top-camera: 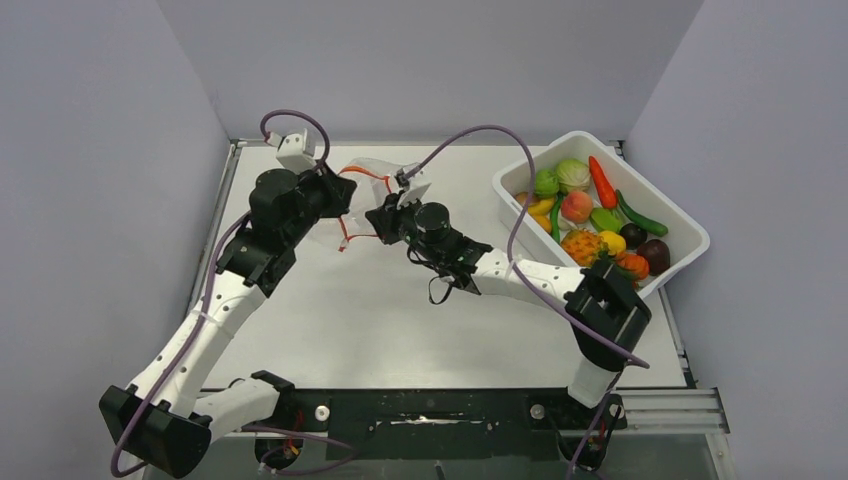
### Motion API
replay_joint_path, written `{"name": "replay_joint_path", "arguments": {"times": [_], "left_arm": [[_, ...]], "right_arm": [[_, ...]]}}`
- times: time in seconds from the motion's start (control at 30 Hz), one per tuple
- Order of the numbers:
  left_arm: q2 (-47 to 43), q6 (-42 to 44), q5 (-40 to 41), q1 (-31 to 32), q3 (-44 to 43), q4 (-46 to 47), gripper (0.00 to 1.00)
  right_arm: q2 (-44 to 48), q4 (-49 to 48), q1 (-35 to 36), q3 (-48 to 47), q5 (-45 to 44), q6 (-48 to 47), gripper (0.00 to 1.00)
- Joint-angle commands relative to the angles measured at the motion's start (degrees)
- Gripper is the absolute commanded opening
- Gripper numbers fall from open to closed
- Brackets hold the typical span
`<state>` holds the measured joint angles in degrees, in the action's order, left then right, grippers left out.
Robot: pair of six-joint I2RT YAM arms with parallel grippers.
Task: Place the food in the zip-top bag and seal the zipper
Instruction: Open the zipper of the food storage bag.
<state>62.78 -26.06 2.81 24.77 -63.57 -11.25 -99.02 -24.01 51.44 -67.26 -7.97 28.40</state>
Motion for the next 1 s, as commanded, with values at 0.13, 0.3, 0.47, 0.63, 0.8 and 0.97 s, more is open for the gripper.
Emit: {"name": "replay_joint_path", "arguments": {"times": [0.13,0.3,0.47,0.63,0.8,0.97], "left_arm": [[-0.4,-2.4,-4.0,-1.1,-3.4,-7.9,0.00],[-2.3,-4.2,-4.0,-2.6,-2.1,-9.0,0.00],[-3.2,-9.3,-16.6,-4.3,-0.7,-3.8,0.00],[-2.8,-15.6,-23.2,-4.6,0.5,0.1,0.00],[-3.2,-8.3,-13.9,-5.9,-2.1,-7.0,0.00],[-0.5,4.9,2.4,-6.0,-5.7,-11.4,0.00]], "right_arm": [[4.9,-16.9,3.3,2.8,-2.2,-15.5,0.00],[3.5,-15.6,5.0,1.3,-7.2,-18.4,0.00],[-1.1,-11.2,5.1,-2.0,-8.8,-16.1,0.00],[-4.7,-8.7,5.7,-3.3,-13.4,-15.9,0.00],[-5.8,7.6,4.3,-6.7,-17.3,-12.5,0.00],[-3.8,25.9,4.6,-7.9,-18.3,-8.3,0.00]]}}
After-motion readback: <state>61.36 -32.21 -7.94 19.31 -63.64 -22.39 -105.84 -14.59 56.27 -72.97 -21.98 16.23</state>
